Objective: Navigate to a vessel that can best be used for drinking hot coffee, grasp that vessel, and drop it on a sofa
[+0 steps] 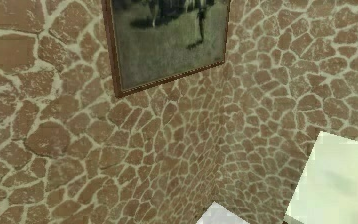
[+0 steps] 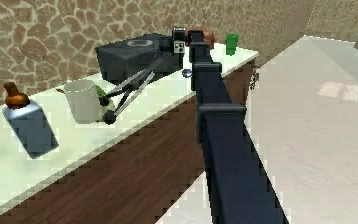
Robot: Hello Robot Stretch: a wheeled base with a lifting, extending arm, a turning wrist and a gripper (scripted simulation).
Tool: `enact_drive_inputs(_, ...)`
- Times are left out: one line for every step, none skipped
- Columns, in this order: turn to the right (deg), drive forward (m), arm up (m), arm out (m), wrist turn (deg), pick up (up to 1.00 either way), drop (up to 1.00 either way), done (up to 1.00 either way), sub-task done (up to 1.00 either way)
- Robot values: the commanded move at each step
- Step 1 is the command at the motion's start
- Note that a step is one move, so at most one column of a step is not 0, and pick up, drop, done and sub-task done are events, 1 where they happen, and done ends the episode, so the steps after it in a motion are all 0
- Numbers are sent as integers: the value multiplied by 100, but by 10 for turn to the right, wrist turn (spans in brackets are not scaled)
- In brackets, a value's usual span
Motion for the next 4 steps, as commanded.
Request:
enact_drive_inputs(0, 0, 0, 0, -90, 0, 0, 0, 0)
enact_drive_inputs(0, 0, 0, -48, 0, 0, 0, 0, 0)
enact_drive_inputs(-450, 0, 0, 0, 0, 0, 0, 0, 0)
enact_drive_inputs(-450, 0, 0, 0, 0, 0, 0, 0, 0)
